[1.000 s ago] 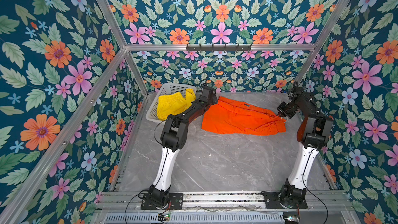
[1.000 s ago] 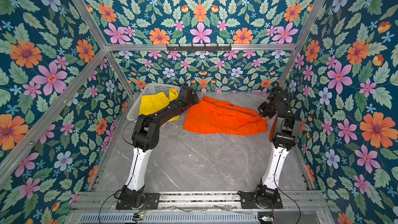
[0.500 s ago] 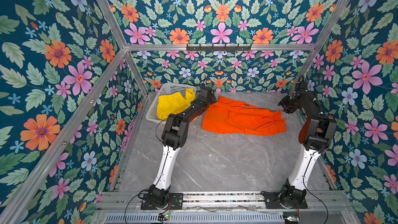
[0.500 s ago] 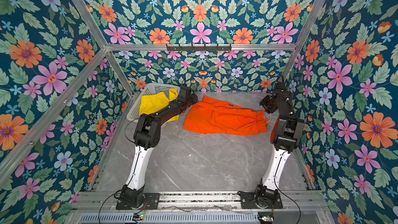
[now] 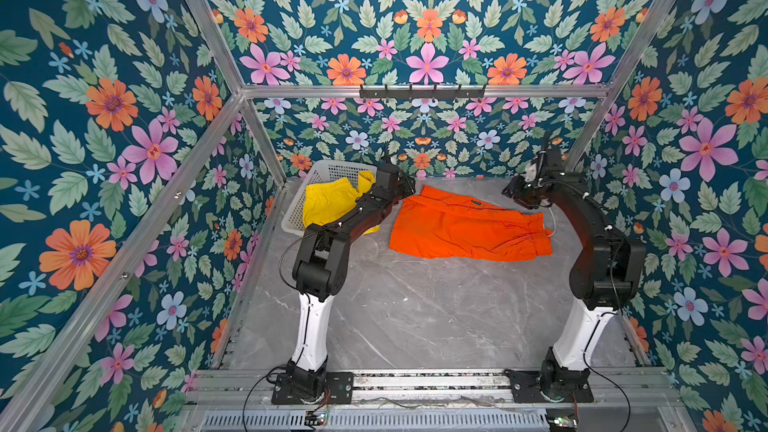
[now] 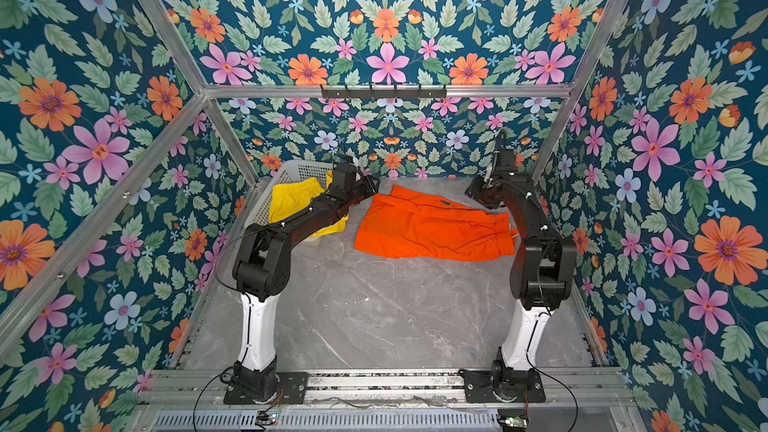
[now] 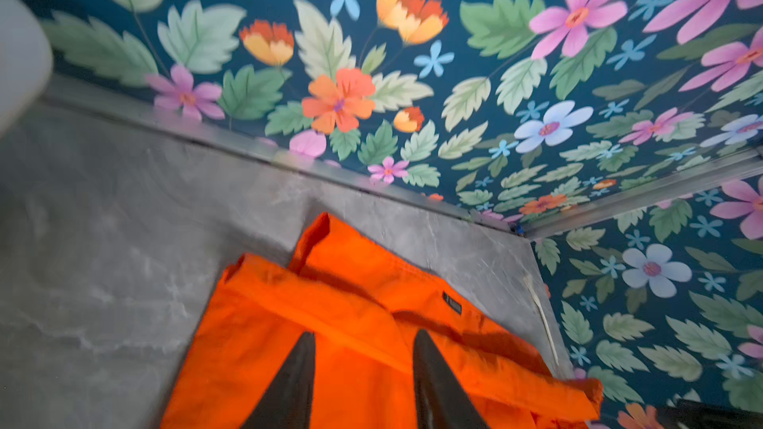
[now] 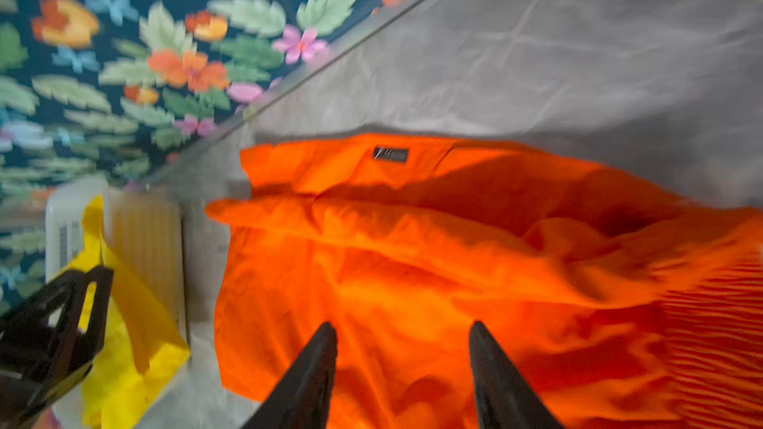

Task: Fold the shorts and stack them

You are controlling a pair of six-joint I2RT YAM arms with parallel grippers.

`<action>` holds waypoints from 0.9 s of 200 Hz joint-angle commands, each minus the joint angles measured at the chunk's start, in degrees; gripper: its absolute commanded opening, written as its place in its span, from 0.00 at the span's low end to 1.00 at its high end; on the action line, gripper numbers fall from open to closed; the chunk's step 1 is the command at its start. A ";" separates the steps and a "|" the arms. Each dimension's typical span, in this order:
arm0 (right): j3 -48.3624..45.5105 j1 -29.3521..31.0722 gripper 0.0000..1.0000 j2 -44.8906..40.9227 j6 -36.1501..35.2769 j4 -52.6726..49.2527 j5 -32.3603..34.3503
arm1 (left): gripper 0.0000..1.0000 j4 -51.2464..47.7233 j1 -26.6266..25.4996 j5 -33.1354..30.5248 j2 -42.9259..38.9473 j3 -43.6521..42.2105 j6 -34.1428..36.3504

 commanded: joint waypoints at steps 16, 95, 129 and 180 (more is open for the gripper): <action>-2.62 7.79 0.50 2.24 -3.25 6.20 -4.17 | 0.34 4.73 -0.80 6.05 -3.88 -9.82 -3.23; 5.02 12.94 0.48 18.81 0.91 11.74 -10.05 | 0.31 3.79 -1.25 6.37 -1.22 -14.59 -1.24; 10.10 12.91 0.48 24.04 1.39 10.39 -8.96 | 0.30 2.77 -1.25 6.04 0.45 -15.29 -0.16; 20.86 12.42 0.48 32.08 1.53 4.48 -5.60 | 0.30 1.54 -1.25 5.25 1.80 -17.25 1.90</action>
